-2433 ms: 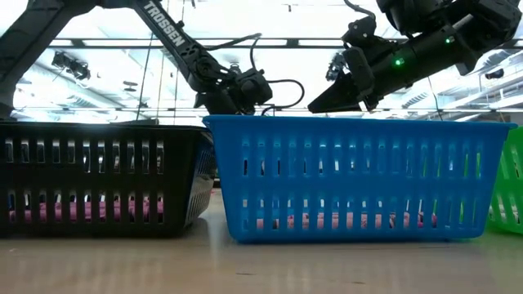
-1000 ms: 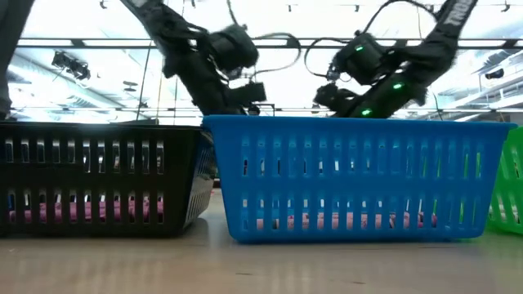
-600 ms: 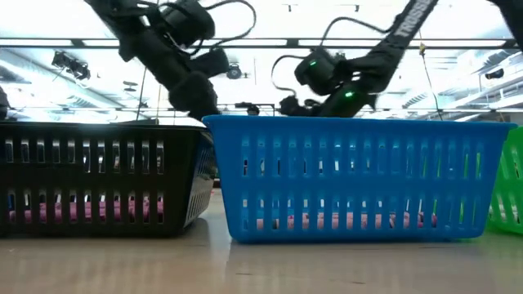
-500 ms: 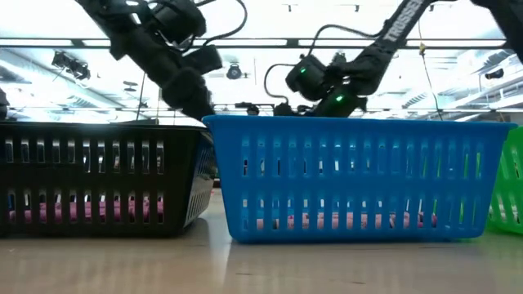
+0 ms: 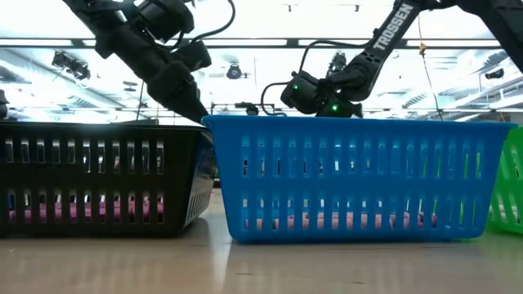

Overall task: Sort crayons
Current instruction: Put the black crayon into the left blue bin

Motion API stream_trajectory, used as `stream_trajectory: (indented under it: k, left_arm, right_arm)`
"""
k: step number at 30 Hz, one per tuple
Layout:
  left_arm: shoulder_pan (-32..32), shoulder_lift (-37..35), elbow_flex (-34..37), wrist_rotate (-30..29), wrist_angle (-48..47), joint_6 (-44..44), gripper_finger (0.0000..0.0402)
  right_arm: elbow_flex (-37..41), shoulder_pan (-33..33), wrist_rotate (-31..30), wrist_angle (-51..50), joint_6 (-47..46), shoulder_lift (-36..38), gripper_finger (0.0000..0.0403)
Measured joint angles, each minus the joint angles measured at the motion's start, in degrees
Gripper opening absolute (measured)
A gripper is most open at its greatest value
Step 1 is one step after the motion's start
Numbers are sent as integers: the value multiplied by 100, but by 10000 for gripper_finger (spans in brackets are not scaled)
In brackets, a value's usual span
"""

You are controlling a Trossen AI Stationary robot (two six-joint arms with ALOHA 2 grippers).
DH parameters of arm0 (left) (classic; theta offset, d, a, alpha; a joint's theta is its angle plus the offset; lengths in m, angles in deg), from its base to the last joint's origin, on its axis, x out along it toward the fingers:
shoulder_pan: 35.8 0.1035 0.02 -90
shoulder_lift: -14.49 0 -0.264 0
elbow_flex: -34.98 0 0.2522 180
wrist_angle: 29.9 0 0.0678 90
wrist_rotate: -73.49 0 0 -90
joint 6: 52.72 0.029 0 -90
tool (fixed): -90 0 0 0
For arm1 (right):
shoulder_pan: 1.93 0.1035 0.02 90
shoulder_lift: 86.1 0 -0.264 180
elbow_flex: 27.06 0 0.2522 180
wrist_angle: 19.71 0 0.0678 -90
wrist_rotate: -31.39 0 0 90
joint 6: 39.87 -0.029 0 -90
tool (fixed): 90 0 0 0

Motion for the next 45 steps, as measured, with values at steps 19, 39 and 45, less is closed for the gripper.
stream_trajectory:
  k: [19, 39, 45]
  left_arm:
    - [-43, 7, 0, 37, -188, -82, 121]
    - [-36, 1472, -9, -203, 883, -76, 200]
    - [-36, 1849, -53, -369, 1180, -78, 209]
  right_arm:
    - [-9, 175, 148, -322, 52, -45, 5]
    - [31, 930, 87, -338, 171, 540, 5]
    - [26, 1168, 57, -195, 106, 540, 5]
